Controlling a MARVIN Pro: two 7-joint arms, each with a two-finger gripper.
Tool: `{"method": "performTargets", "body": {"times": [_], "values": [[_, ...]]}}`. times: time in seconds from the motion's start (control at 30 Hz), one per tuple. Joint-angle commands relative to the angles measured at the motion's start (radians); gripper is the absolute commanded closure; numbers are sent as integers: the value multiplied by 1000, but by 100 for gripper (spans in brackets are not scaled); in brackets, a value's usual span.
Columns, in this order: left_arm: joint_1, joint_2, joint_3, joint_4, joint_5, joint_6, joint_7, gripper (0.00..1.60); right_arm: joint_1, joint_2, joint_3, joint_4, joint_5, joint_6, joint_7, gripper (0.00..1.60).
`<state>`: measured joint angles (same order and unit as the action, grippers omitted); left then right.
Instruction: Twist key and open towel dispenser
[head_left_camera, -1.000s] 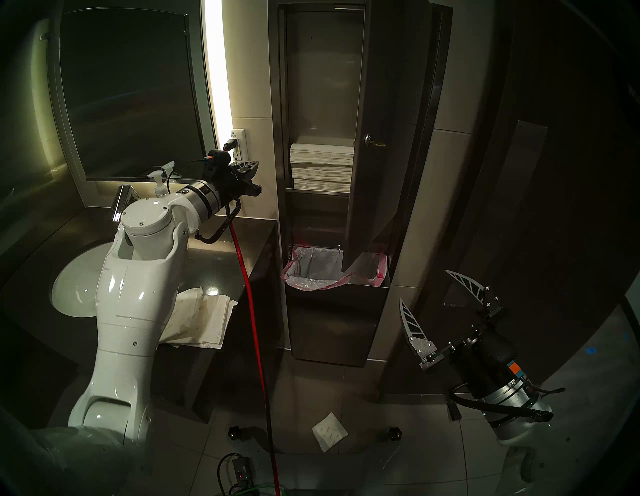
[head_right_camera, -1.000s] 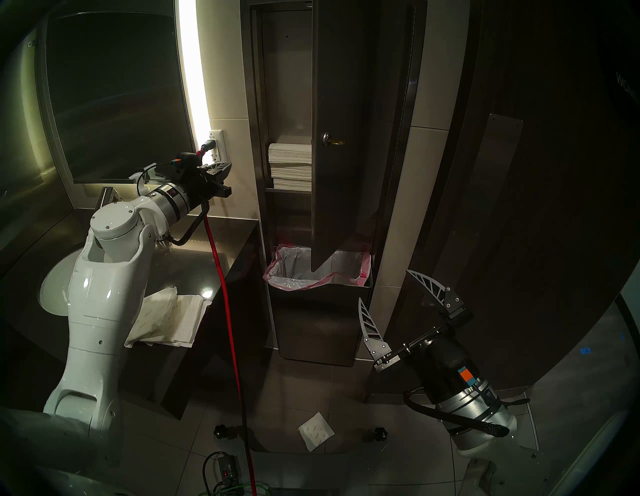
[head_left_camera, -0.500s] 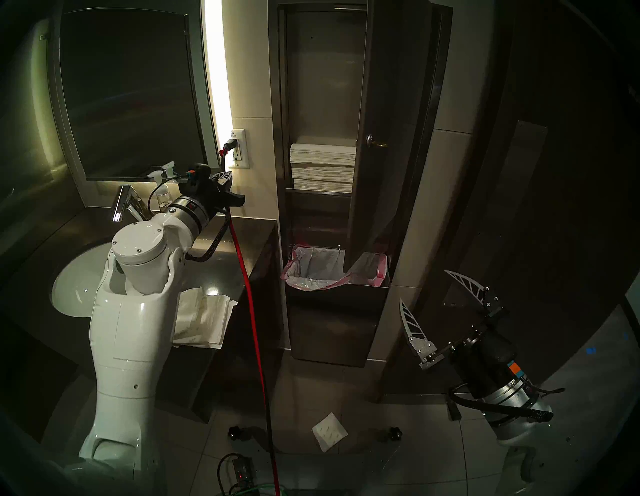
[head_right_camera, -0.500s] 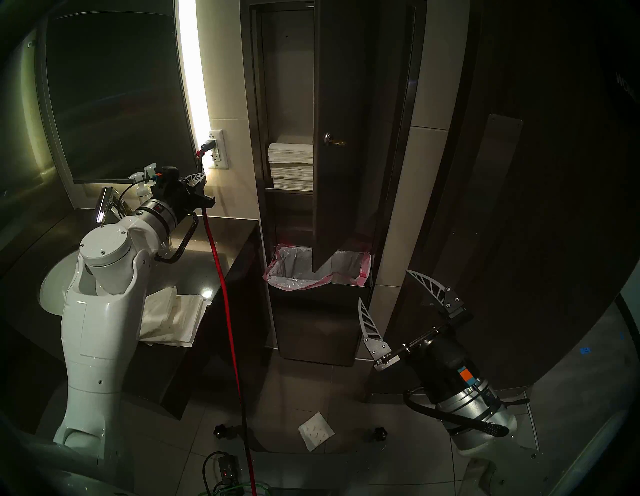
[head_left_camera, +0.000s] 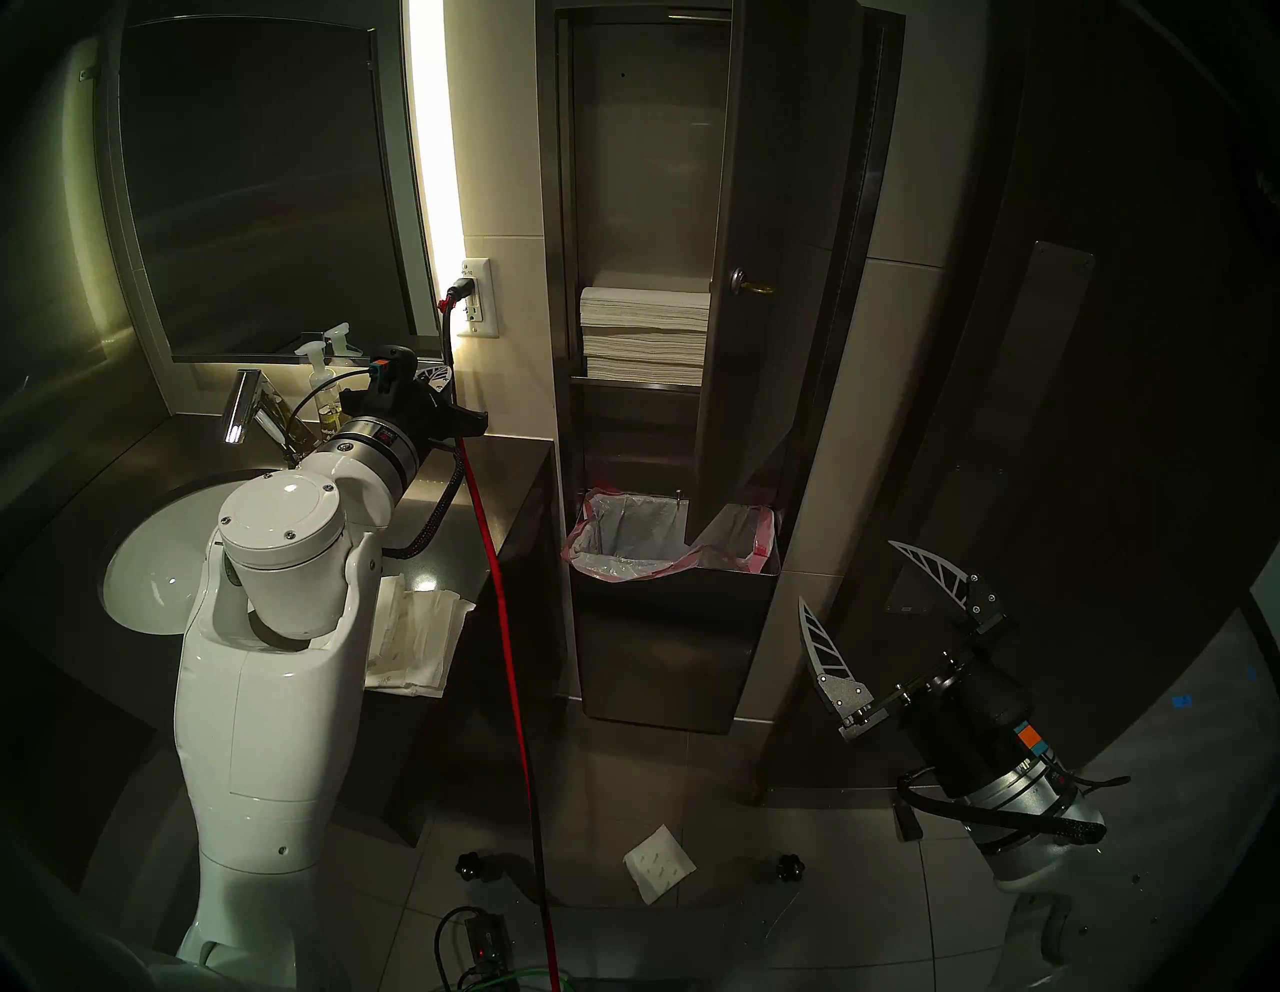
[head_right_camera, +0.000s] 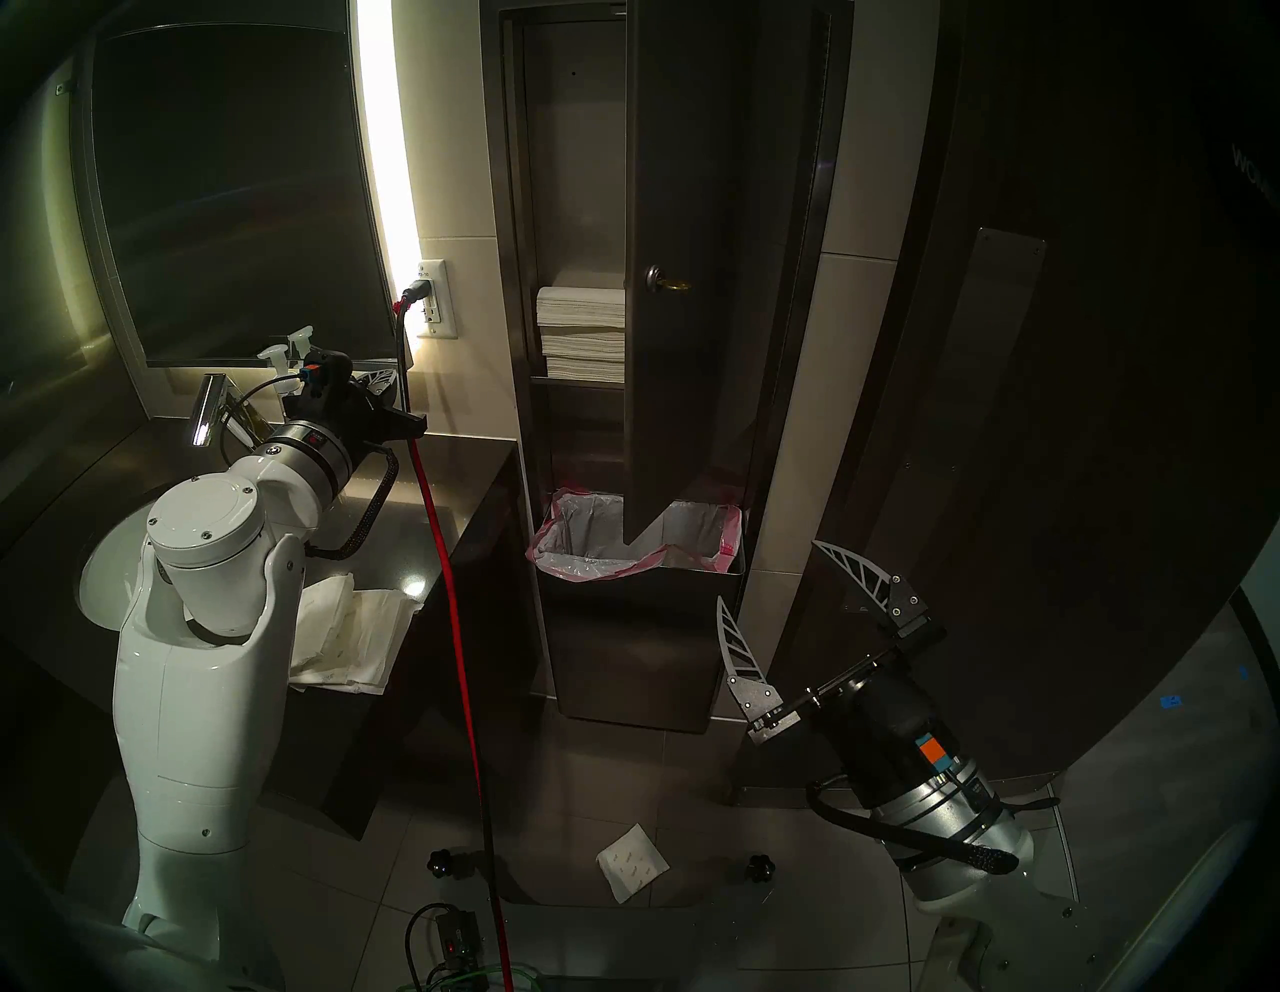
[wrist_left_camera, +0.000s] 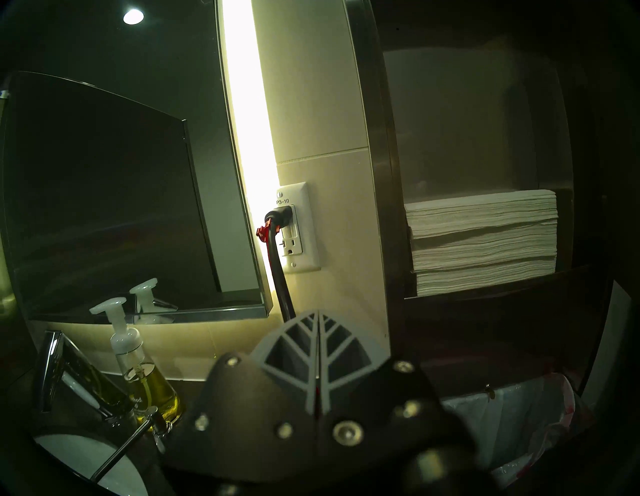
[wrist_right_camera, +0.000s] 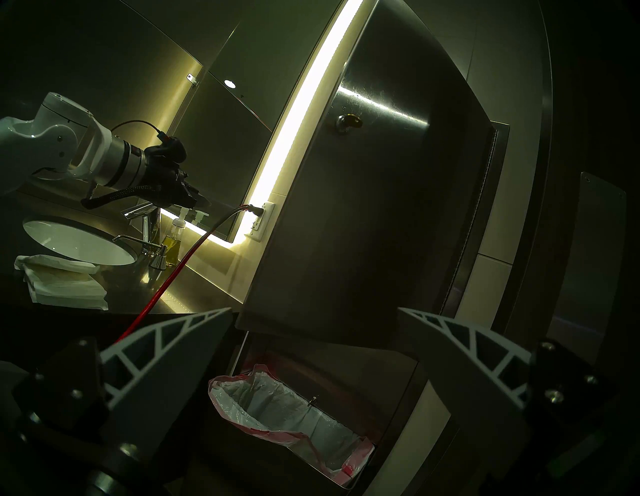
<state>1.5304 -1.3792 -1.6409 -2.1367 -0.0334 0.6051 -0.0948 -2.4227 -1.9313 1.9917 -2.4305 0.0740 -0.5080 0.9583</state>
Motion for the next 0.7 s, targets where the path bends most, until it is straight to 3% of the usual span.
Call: {"method": "performTargets", "body": {"times": [0.0, 0.5, 0.53, 0.67], "values": [[1, -8, -1, -39, 7, 19, 17, 160, -2, 2, 2, -13, 3, 3, 2, 0], [0, -10, 2, -42, 10, 32, 24, 160, -3, 2, 1, -13, 3, 3, 2, 0], [1, -3, 13, -43, 31, 31, 37, 0, -3, 2, 1, -13, 3, 3, 2, 0], [-23, -18, 28, -44, 39, 100, 56, 0, -3, 2, 1, -13, 3, 3, 1, 0]]}}
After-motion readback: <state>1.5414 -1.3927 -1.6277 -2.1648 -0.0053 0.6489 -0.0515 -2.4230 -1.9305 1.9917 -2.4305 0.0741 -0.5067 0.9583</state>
